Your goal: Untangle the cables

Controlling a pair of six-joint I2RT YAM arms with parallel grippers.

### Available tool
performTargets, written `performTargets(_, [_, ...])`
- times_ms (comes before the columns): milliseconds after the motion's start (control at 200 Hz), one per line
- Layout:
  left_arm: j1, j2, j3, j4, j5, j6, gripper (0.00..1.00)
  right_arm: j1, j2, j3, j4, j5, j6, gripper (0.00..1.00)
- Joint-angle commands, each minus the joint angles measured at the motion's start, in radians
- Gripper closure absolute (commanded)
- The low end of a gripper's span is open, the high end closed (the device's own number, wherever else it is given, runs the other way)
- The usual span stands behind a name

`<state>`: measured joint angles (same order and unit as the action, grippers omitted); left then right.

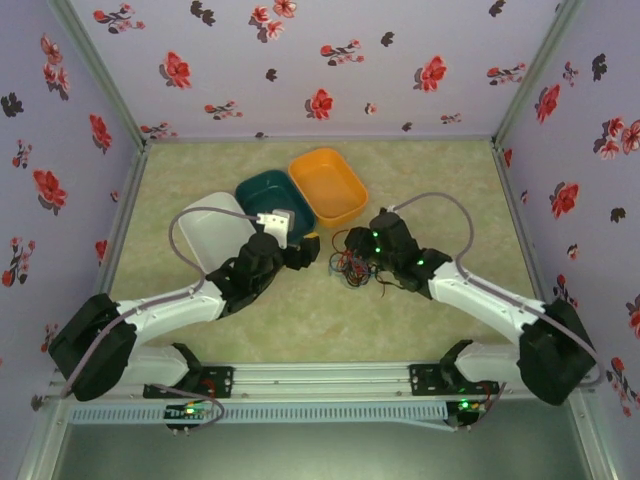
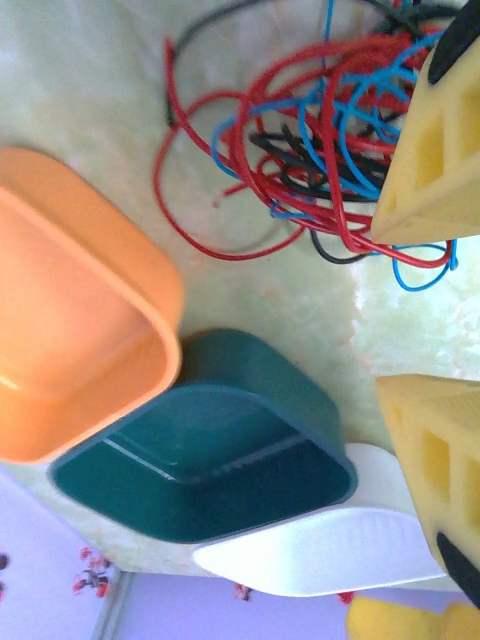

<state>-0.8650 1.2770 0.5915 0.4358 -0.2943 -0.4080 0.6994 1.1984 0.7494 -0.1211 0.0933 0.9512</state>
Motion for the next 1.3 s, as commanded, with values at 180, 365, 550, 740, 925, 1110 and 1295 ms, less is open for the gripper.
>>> performTargets(180, [-0.006,0.098,0.054,0.027,0.185,0.016,0.2,-0.066,-0.122,0.128,-0.379,0.232,-0.206,0.5])
performTargets(365, [-0.033,0.203,0.139,-0.023,0.29,0.04,0.25,-0.175,-0.071,0.155,-0.397,0.069,-0.261,0.56])
performTargets(550, [-0.061,0.31,0.232,-0.088,0.356,0.086,0.31,-0.225,0.0,0.17,-0.389,-0.046,-0.325,0.61])
performTargets(740, [-0.067,0.401,0.292,-0.138,0.366,0.111,0.33,-0.239,0.072,0.18,-0.39,-0.107,-0.389,0.59])
performTargets(925, [-0.068,0.46,0.352,-0.161,0.389,0.125,0.33,-0.244,0.155,0.192,-0.381,-0.154,-0.44,0.59])
performTargets(1110, [-0.068,0.504,0.387,-0.172,0.39,0.12,0.35,-0.244,0.221,0.195,-0.341,-0.201,-0.465,0.6])
performTargets(1295, [-0.068,0.528,0.397,-0.18,0.39,0.11,0.51,-0.245,0.263,0.197,-0.305,-0.233,-0.486,0.61])
